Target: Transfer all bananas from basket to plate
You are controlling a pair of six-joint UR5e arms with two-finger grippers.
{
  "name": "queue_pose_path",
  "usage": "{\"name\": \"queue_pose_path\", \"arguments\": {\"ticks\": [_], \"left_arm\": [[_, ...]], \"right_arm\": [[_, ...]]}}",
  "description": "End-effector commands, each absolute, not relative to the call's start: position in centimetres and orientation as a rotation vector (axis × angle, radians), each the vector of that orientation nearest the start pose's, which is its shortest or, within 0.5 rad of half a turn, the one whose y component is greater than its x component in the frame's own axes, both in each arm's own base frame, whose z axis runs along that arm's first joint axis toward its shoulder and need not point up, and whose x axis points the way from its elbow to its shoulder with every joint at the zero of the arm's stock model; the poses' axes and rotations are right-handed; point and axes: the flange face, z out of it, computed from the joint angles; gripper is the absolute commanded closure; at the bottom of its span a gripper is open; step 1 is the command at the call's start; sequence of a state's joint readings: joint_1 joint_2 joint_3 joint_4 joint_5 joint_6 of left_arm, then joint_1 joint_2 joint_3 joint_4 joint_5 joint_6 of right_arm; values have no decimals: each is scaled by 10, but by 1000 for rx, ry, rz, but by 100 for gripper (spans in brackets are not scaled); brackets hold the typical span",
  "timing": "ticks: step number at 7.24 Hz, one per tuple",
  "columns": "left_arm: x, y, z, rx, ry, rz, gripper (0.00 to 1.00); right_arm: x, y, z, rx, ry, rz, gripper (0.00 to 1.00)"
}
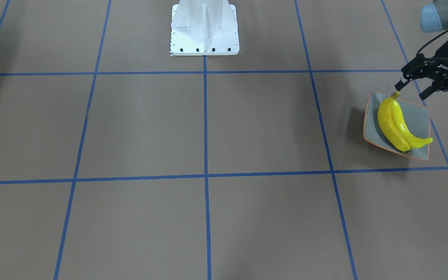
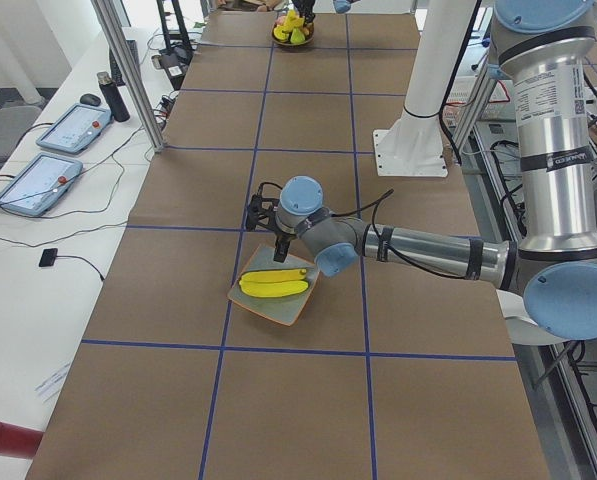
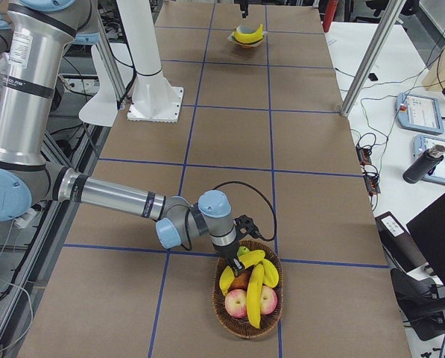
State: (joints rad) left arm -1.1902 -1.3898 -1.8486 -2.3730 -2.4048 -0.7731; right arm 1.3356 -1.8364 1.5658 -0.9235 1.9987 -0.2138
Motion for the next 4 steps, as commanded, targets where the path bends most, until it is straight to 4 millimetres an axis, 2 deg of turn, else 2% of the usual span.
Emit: {"name": "queue_pose_path", "arguments": {"ticks": [1, 2, 3, 4], "left_arm": [[104, -420, 508, 280, 1103, 24, 0], [104, -420, 508, 281, 1104, 26, 0], [105, -420, 507, 281, 1104, 26, 0], [105, -420, 508, 280, 1105, 27, 0]], "right_arm": [[34, -403, 711, 426, -461, -508, 100], [42, -404, 701, 435, -492, -488, 100], [50, -408, 667, 423, -506, -462, 100], [56, -412, 617, 393, -517, -437, 100]]}}
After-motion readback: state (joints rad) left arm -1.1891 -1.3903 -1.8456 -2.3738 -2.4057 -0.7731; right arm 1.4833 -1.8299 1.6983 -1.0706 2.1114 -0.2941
